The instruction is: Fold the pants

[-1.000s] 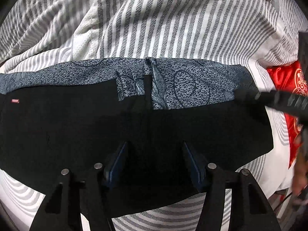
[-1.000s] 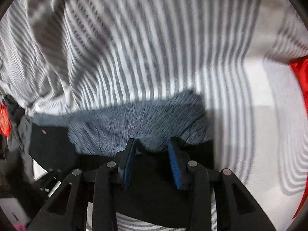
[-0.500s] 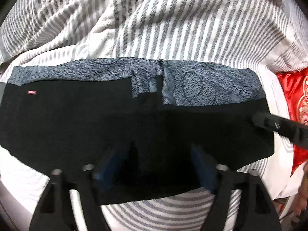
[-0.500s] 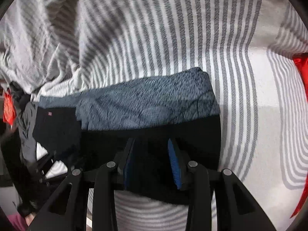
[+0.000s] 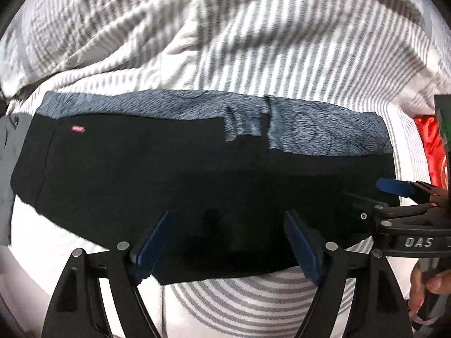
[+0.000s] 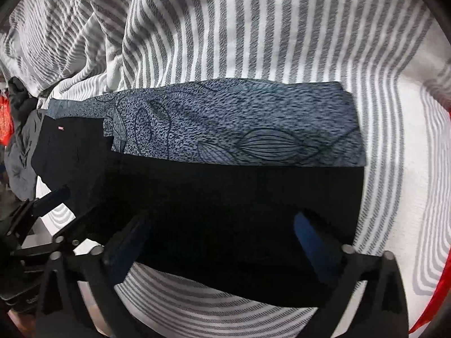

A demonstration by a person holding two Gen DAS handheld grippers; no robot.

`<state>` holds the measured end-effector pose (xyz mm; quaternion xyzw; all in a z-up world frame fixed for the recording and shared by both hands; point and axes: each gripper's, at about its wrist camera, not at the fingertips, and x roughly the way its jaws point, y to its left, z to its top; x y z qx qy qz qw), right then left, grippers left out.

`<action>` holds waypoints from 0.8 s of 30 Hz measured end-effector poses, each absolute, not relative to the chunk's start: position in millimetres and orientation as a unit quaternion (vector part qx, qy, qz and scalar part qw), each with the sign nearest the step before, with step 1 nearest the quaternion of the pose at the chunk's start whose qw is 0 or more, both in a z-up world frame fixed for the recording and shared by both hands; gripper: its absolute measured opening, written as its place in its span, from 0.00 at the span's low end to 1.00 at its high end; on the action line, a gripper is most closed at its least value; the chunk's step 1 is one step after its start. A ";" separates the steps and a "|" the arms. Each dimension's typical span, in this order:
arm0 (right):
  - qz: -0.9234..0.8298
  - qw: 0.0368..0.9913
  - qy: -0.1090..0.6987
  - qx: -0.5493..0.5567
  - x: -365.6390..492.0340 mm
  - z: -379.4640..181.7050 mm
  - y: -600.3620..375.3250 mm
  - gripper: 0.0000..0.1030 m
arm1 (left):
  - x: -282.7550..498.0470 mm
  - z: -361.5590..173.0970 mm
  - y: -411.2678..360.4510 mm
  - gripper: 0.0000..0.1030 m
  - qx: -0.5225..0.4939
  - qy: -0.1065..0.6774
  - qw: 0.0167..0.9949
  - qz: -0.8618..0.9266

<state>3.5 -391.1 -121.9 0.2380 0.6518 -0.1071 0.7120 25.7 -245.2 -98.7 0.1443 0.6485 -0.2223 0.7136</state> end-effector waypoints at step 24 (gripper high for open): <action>-0.159 0.708 0.672 0.145 26.4 -141.3 -338.1 1.00 | 37.4 -108.1 -169.8 0.79 0.094 0.659 0.714 -0.219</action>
